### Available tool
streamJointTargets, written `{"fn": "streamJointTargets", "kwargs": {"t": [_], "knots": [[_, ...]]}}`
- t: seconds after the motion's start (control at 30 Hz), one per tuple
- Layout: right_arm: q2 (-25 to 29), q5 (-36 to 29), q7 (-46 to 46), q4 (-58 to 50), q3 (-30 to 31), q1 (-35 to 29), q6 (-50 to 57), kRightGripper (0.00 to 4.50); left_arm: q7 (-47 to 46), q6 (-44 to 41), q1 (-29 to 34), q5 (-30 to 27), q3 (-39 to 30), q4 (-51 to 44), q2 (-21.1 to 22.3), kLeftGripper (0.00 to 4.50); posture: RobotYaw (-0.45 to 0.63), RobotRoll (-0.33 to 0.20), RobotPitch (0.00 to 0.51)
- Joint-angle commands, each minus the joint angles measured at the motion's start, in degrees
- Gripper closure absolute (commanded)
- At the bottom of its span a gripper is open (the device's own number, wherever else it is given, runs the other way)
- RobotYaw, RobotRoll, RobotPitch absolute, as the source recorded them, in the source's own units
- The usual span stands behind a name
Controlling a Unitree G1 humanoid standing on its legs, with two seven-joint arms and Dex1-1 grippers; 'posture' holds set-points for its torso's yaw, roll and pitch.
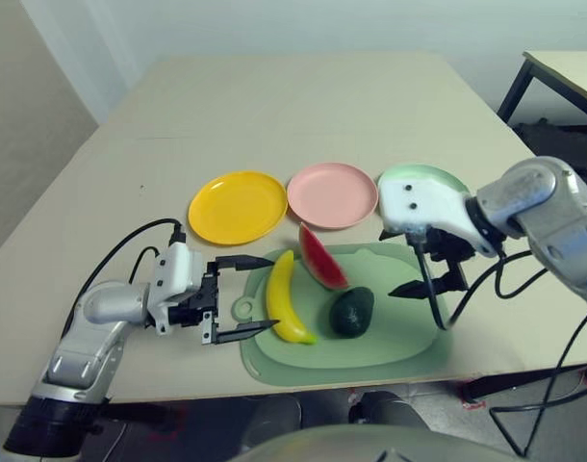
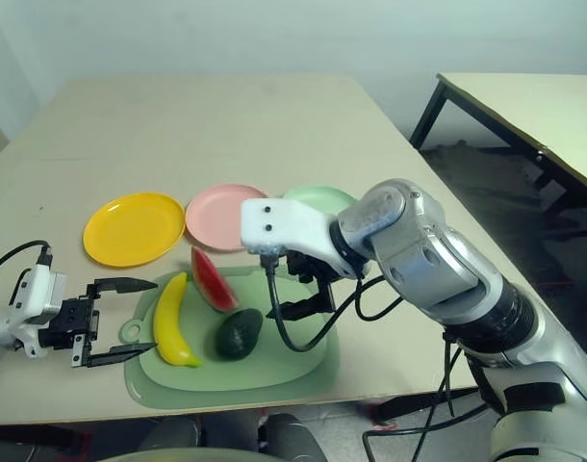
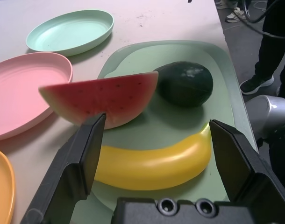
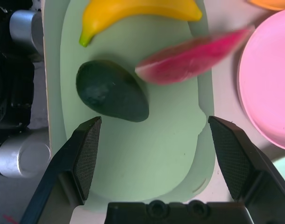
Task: Place the fruits into color-matched plates.
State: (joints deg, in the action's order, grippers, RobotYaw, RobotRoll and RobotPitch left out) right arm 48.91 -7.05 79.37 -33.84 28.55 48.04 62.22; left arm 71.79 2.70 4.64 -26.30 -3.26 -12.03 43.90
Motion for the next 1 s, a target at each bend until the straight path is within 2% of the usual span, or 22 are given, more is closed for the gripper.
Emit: {"fn": "streamJointTargets", "kwargs": {"t": [0.03, 0.27, 0.5, 0.77, 1.0], "knots": [[2.07, -0.48, 0.91, -0.76, 2.18, 0.29, -7.32, 0.02, 0.35, 0.4, -0.26, 0.85, 0.82, 0.7, 0.01, 0.0, 0.07, 0.0, 0.004], [2.2, 1.12, 1.98, 0.93, 5.02, -0.4, -19.03, 0.02, 1.36, -0.02, -1.43, 0.6, 1.23, 0.81, 0.2, 0.0, 0.07, 0.0, 0.014], [0.85, 3.62, 1.02, 1.99, 7.12, -2.62, -24.91, 0.02, 4.48, -1.06, -2.74, -0.68, 0.21, 0.91, 2.11, 0.0, 0.06, 0.0, 0.016], [-1.04, 6.47, 1.11, 3.0, 8.99, -6.87, -33.24, 0.02, 6.04, -2.08, -1.19, -2.33, -2.24, 0.35, 5.28, 0.0, 0.06, 0.0, 0.03], [-3.23, 9.59, 1.13, 5.47, 10.56, -8.89, -38.98, 0.02, 5.67, -2.74, 0.35, -2.65, -2.99, -0.96, 5.93, 0.0, 0.07, 0.0, 0.038]]}}
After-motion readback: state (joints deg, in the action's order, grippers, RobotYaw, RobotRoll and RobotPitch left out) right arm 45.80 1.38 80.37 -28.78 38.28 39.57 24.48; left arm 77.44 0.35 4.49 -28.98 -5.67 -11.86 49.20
